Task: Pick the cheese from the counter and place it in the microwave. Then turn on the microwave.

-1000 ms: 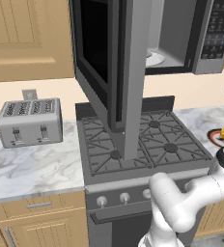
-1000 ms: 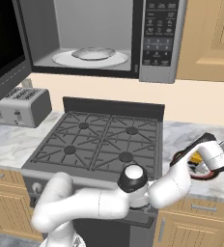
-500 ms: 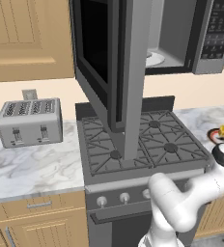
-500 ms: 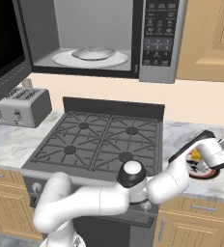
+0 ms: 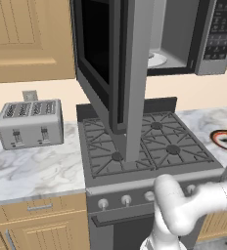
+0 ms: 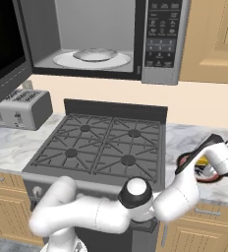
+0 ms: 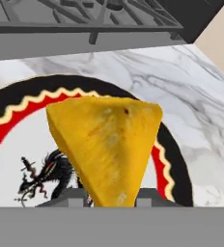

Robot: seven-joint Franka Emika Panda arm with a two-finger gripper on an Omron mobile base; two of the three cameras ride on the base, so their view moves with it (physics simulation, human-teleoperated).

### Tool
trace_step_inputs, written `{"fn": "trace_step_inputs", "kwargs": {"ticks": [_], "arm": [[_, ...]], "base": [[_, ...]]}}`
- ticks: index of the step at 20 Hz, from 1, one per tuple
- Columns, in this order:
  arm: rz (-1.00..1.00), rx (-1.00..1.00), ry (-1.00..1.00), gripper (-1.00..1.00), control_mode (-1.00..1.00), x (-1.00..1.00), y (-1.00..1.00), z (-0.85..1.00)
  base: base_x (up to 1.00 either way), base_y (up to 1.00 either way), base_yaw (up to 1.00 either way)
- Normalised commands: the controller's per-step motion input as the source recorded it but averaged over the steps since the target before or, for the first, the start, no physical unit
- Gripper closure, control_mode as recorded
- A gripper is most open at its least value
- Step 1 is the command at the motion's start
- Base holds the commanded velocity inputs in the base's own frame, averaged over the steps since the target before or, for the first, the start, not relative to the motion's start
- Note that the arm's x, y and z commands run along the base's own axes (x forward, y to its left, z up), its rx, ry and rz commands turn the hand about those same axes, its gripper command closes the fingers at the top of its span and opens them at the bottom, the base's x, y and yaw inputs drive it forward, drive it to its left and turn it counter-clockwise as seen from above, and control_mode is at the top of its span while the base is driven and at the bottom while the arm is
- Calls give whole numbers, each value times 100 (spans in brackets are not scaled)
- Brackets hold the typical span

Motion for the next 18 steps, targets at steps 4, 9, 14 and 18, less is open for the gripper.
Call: {"fn": "trace_step_inputs", "kwargs": {"ticks": [4, 9, 14, 18], "arm": [[6, -10, 0, 100, -100, -64, 53, 0], [1, -9, 0, 100, -100, -51, 57, 14], [0, -2, 0, 100, -100, -35, 59, 24], [0, 0, 0, 100, -100, -31, 57, 30]], "base": [[0, 0, 0], [0, 0, 0], [0, 0, 0], [0, 0, 0]]}}
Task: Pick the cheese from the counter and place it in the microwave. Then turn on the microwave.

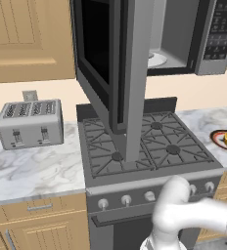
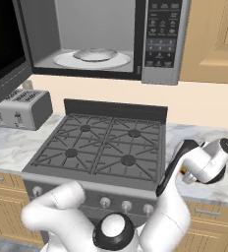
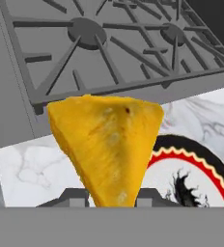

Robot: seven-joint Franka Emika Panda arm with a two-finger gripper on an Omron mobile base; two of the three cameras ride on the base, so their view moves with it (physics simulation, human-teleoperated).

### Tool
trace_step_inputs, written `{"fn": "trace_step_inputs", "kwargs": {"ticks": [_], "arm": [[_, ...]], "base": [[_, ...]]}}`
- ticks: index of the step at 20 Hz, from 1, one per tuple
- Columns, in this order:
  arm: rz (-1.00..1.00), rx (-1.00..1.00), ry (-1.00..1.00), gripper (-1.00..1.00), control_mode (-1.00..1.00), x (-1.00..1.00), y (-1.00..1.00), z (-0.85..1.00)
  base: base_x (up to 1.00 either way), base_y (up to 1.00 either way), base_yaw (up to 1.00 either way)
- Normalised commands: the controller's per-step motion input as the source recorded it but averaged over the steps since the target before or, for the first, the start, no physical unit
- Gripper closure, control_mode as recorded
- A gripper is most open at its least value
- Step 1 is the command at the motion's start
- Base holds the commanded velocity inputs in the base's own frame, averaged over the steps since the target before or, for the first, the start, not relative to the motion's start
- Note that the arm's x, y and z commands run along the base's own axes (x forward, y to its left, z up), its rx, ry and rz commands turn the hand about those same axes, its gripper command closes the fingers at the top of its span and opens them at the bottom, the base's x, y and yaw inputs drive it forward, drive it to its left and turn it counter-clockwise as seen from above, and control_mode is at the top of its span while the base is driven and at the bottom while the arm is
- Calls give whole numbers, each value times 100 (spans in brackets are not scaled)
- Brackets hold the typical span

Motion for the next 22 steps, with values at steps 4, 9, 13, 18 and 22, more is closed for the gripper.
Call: {"fn": "trace_step_inputs", "kwargs": {"ticks": [4, 9, 13, 18, 22], "arm": [[-4, 2, 0, 100, -100, -27, 39, 33], [-7, 11, 1, 100, -100, -30, 36, 24], [-6, 16, 3, 100, -100, -40, 34, 26], [-2, 21, 4, 100, -100, -47, 25, 33], [-1, 16, 3, 100, -100, -41, 25, 37]], "base": [[0, 0, 0], [0, 0, 0], [0, 0, 0], [0, 0, 0], [0, 0, 0]]}}
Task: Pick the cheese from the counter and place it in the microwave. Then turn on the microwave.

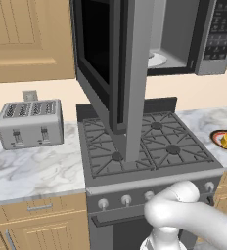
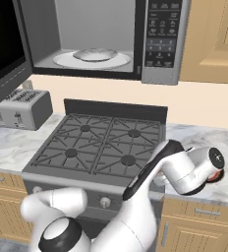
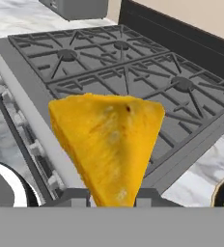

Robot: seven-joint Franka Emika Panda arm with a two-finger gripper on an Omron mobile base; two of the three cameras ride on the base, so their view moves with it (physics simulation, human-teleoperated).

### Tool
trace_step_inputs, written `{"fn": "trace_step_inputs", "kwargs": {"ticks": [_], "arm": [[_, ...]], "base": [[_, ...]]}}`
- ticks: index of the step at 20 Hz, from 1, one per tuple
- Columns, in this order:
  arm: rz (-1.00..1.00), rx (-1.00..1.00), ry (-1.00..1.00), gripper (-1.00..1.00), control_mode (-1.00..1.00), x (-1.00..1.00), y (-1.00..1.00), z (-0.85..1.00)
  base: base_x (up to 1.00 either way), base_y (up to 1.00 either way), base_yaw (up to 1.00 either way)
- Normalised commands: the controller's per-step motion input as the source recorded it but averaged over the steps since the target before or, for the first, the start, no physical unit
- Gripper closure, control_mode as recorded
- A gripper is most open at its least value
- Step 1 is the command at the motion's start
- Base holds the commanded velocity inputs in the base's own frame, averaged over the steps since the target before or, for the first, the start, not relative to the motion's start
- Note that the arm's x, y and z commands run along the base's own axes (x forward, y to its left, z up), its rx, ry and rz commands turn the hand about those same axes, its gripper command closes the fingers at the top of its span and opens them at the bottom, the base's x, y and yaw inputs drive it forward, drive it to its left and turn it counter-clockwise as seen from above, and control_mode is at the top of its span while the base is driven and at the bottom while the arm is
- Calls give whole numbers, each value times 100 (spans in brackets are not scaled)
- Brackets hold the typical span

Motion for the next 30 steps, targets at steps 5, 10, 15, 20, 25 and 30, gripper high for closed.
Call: {"fn": "trace_step_inputs", "kwargs": {"ticks": [5, 10, 15, 20, 25, 30], "arm": [[-1, 11, 3, 100, -100, -44, 42, 35], [-3, 2, 1, 100, -100, -46, 65, 25], [-3, 0, 0, 100, -100, -46, 68, 29], [-1, 0, 0, 100, -100, -14, 44, 38], [0, 3, 2, 100, -100, 0, 38, 43], [-1, 6, 1, 100, -100, -2, 37, 52]], "base": [[0, 0, 0], [0, 0, 0], [0, 0, 0], [0, 0, 0], [0, 0, 0], [0, 0, 0]]}}
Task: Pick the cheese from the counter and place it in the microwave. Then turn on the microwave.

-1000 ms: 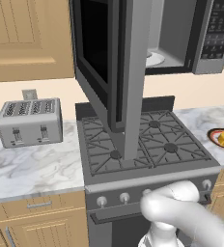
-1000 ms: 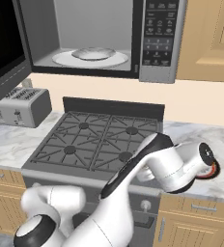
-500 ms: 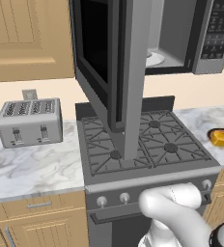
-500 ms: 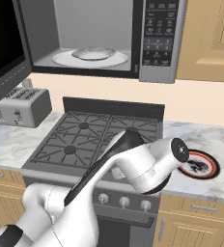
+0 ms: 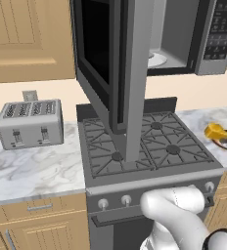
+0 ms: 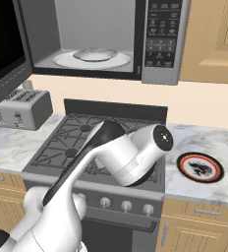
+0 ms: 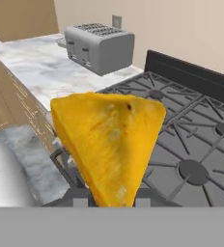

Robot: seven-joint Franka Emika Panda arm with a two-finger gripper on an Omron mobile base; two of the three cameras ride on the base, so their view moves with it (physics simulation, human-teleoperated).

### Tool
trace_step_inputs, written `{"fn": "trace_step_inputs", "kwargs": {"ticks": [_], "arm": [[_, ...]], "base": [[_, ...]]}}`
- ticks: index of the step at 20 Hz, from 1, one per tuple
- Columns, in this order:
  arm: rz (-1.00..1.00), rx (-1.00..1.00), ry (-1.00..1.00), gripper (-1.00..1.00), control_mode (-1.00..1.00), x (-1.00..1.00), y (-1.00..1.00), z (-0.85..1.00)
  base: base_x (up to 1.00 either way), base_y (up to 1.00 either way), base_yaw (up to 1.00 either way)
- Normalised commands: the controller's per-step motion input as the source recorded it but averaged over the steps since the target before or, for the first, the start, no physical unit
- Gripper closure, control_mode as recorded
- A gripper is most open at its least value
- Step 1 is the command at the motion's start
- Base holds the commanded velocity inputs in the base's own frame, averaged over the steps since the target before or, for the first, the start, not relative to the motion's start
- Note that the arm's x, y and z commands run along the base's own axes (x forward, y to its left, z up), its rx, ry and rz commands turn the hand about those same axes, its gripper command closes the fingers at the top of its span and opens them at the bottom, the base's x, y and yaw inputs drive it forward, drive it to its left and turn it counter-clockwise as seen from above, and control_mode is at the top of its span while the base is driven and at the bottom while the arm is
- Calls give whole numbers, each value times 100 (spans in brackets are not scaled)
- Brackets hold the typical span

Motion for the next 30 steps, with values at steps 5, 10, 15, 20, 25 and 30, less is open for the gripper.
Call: {"fn": "trace_step_inputs", "kwargs": {"ticks": [5, 10, 15, 20, 25, 30], "arm": [[-1, 12, 2, 100, -100, -16, 34, 51], [-3, 16, 4, 100, -100, -24, 41, 47], [-8, 15, 5, 100, -100, -12, 51, 29], [-10, 17, 5, 100, -100, -26, 52, 31], [-12, 25, 7, 100, -100, -33, 36, 35], [-10, 20, 5, 100, -100, -6, 4, 39]], "base": [[0, 0, 0], [0, 0, 0], [0, 0, 0], [0, 0, 0], [0, 0, 0], [0, 0, 0]]}}
